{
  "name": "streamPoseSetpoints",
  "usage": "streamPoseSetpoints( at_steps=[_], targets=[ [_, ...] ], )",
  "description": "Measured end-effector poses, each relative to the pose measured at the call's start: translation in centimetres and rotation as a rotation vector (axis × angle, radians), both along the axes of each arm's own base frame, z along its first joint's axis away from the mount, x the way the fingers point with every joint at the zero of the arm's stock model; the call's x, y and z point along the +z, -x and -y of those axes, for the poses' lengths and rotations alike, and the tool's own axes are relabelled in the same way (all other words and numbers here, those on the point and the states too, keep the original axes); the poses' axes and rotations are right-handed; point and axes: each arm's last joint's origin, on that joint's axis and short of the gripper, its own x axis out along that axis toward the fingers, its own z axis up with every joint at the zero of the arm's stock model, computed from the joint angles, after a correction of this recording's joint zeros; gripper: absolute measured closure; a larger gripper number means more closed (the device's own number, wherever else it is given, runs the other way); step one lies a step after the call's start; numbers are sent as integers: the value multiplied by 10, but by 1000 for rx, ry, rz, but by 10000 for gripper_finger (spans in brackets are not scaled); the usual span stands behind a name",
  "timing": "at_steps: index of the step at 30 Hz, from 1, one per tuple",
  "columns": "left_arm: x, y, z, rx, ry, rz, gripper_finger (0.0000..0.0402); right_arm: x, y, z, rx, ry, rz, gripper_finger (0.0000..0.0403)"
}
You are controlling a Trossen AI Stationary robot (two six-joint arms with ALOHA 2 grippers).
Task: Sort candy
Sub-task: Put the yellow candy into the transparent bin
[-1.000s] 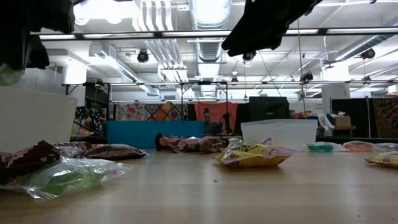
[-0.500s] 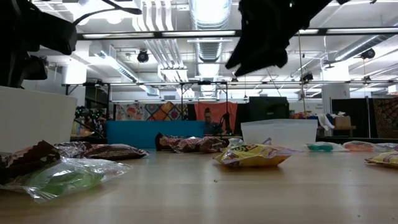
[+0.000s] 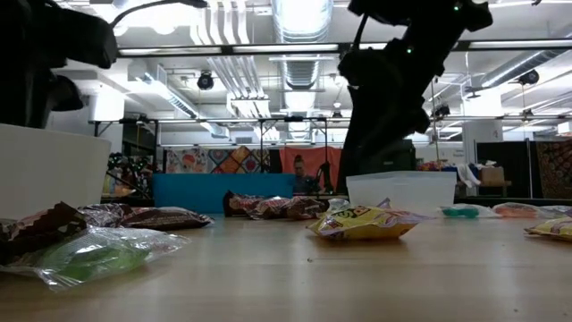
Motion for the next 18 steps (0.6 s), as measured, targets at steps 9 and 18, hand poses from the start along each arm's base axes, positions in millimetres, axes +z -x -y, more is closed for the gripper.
streamPoseSetpoints(
  at_steps=[9,18],
  targets=[
    [24,-11,-1,-53,-142,174,297,-14,-26,-3,-19,17,-272,172],
    [46,-18,-2,-60,-257,293,296,-34,-47,-5,44,3,-353,172]
  ],
)
